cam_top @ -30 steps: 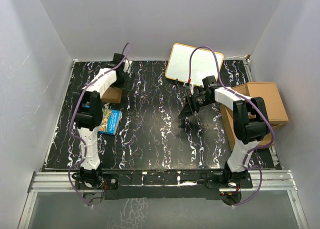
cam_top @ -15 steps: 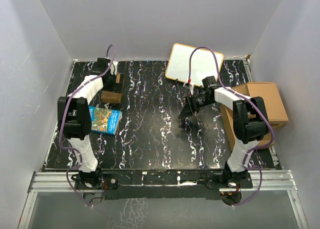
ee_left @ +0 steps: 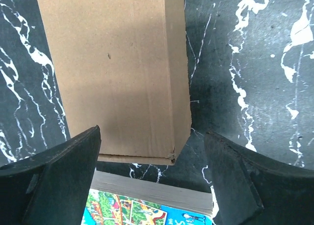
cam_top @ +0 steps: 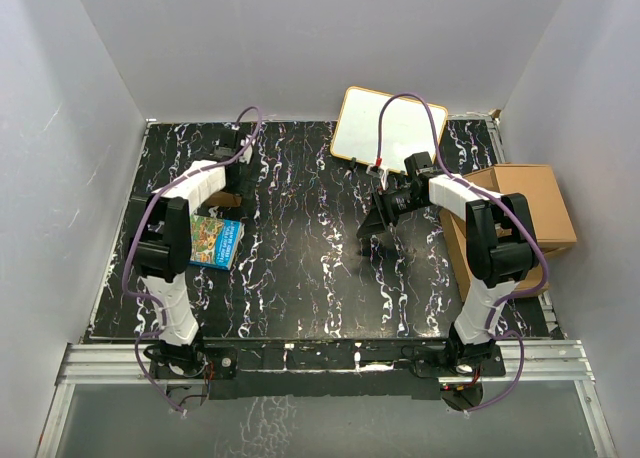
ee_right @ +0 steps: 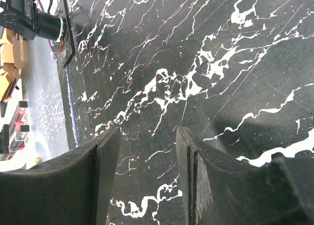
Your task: Fold the paper box
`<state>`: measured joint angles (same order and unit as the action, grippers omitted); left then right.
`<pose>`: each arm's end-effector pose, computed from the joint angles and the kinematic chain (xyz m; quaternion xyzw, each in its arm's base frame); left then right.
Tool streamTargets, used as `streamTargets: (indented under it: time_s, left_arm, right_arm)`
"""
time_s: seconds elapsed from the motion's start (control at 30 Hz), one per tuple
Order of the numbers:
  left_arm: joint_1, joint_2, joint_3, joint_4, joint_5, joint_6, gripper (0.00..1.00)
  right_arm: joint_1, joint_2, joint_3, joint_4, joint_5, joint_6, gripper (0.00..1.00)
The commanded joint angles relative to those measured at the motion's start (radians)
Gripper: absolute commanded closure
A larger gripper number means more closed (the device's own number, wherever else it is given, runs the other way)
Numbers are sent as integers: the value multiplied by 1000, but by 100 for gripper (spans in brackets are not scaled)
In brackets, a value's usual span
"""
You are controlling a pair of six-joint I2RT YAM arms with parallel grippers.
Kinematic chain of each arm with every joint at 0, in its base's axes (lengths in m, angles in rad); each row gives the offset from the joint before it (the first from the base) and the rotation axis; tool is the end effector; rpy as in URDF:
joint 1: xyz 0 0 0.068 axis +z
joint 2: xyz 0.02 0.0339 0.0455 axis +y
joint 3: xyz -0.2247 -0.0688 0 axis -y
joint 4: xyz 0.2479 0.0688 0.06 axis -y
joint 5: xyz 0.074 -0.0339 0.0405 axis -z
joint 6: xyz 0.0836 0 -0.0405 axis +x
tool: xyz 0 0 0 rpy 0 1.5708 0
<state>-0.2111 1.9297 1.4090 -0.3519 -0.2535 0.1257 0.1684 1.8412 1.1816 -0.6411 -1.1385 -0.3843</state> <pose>0.4380 -0.0724 0.1339 0.1136 0.9262 0.1042 0.3441 0.3242 0.1321 0.1205 -0.2975 0.7832 0.5188 0.1703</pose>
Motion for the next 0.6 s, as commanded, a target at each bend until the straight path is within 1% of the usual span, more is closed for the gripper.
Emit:
streamTargets:
  time_s: [0.0, 0.13, 0.33, 0.4, 0.5, 0.57]
  left_arm:
    - [-17, -29, -6, 13, -136, 14, 21]
    - [-31, -12, -2, 21, -162, 18, 32]
    - [-40, 14, 3, 22, -161, 23, 43]
    - [-41, 14, -3, 26, -163, 27, 51]
    - [-42, 2, 4, 19, -153, 15, 52]
    - [-46, -33, 17, 6, -132, -8, 50]
  right_arm:
    - [3, 10, -2, 17, -19, -20, 47]
    - [4, 10, -1, 17, -19, -20, 47]
    - [5, 9, 0, 15, -18, -22, 47]
    - [5, 9, 0, 15, -17, -24, 48]
    - [6, 2, 2, 2, -14, -42, 48]
    - [9, -11, 9, -9, -3, -59, 48]
